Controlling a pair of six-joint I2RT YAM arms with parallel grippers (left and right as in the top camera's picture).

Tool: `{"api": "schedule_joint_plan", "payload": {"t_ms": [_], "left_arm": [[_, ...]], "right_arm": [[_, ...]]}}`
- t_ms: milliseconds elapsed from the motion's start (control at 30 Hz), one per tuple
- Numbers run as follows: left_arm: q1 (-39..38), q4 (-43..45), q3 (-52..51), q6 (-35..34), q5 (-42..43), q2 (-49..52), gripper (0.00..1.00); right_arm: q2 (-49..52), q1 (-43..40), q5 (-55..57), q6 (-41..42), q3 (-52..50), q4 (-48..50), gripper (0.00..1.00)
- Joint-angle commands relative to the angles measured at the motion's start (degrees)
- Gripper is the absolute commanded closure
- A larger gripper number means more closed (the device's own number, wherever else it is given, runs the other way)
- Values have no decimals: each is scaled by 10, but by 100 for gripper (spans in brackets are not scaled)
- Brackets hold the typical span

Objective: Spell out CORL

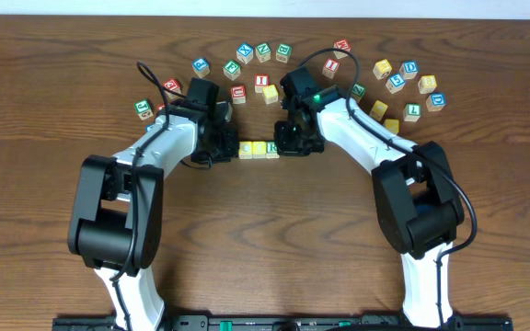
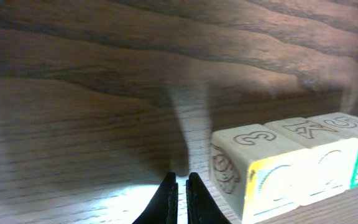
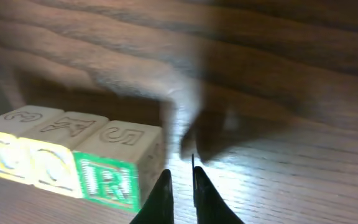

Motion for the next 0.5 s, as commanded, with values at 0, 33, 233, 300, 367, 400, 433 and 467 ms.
{"api": "schedule_joint_plan", "payload": {"t_ms": [0,33,233,300,367,400,433,467], "left_arm": [[13,-15,24,36,-8,-25,93],[17,-19,28,40,-9,-32,93],[48,-66,46,45,-69,-120,92],[56,-80,46,46,-94,-154,92],[66,-106,46,46,-137,-211,92],[67,-114,46,46,-151,-228,92],[69,-120,46,46,-162,-242,92],[70,-126,46,45,-171,-254,92]], "right_arm": [[-38,-22,20,-10,-2,-9,90],[-45,-25,26,-16,-2,-10,89],[-116,-59,64,-42,-2,-30,70],[-138,-73,64,-45,-2,-33,66],[-170,-101,64,-46,-2,-37,59],[-177,-109,64,-46,-2,-38,53],[-183,-118,64,-47,-2,-39,46],[-188,-126,64,-47,-2,-40,41]]}}
